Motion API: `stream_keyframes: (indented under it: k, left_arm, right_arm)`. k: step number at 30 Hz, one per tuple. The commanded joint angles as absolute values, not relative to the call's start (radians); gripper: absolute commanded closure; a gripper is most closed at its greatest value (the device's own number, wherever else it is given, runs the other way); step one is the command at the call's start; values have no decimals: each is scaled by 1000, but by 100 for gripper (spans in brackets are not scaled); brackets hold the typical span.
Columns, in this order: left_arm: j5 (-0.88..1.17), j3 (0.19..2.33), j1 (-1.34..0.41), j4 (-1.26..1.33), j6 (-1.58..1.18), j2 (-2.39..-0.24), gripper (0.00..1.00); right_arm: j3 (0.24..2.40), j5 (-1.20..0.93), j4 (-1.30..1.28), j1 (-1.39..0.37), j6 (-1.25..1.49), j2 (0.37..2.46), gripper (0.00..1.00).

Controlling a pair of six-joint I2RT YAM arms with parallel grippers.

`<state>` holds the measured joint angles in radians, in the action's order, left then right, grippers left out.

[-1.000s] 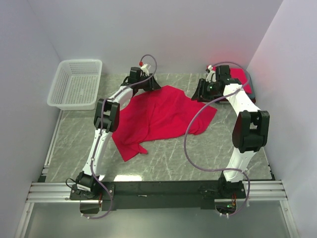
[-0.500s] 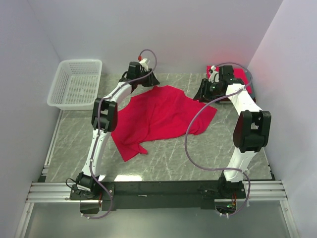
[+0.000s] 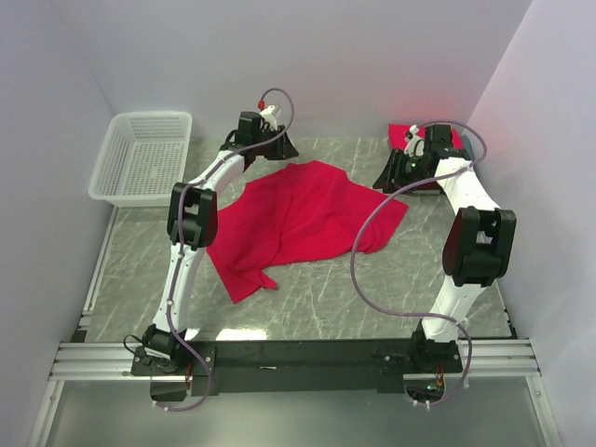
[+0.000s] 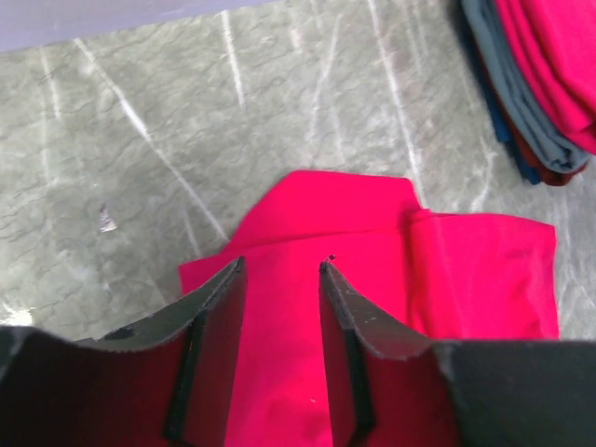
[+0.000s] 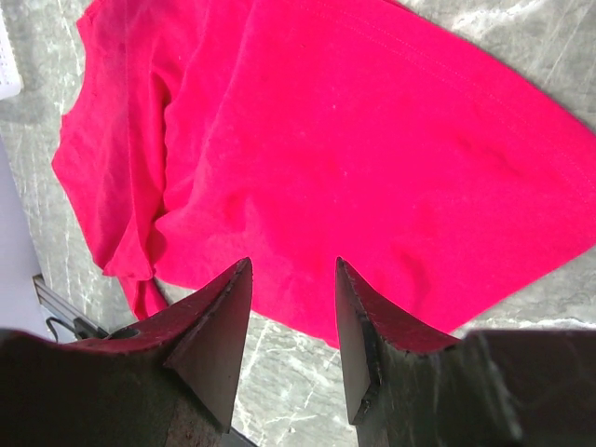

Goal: Fold and stack the t-shirts
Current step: Flatten the tshirt out

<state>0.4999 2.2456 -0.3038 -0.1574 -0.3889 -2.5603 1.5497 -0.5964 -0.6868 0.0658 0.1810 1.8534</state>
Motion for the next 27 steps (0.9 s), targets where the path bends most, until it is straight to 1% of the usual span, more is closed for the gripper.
stream_keyframes:
  k: [1, 10, 17, 19, 23, 24, 26, 27]
  left_arm:
    - [506, 2286, -291, -138, -405, -2600, 57]
    - [512, 2292, -290, -121, -436, -2663, 56]
    - [525, 2289, -293, -114, -448, -2668, 56]
    - [538, 2289, -295, -106, -451, -2666, 57]
    - [546, 2296, -305, -98, -454, -2660, 56]
    - [549, 2296, -307, -89, -459, -2658, 57]
    - [545, 2299, -307, -84, -460, -2654, 65]
    - [538, 2296, -307, -80, -459, -2649, 72]
  right_arm:
    - [1549, -621, -698, 69, 170, 1807, 52]
    - [1566, -617, -706, 69, 170, 1838, 52]
    - [1551, -618, -696, 68, 170, 1838, 52]
    - [1548, -621, -692, 71, 170, 1838, 52]
    - [1542, -626, -689, 69, 170, 1839, 52]
    - [1540, -626, -690, 69, 170, 1838, 52]
    - [1539, -626, -692, 69, 167, 1838, 52]
    - [1537, -626, -692, 69, 167, 1836, 52]
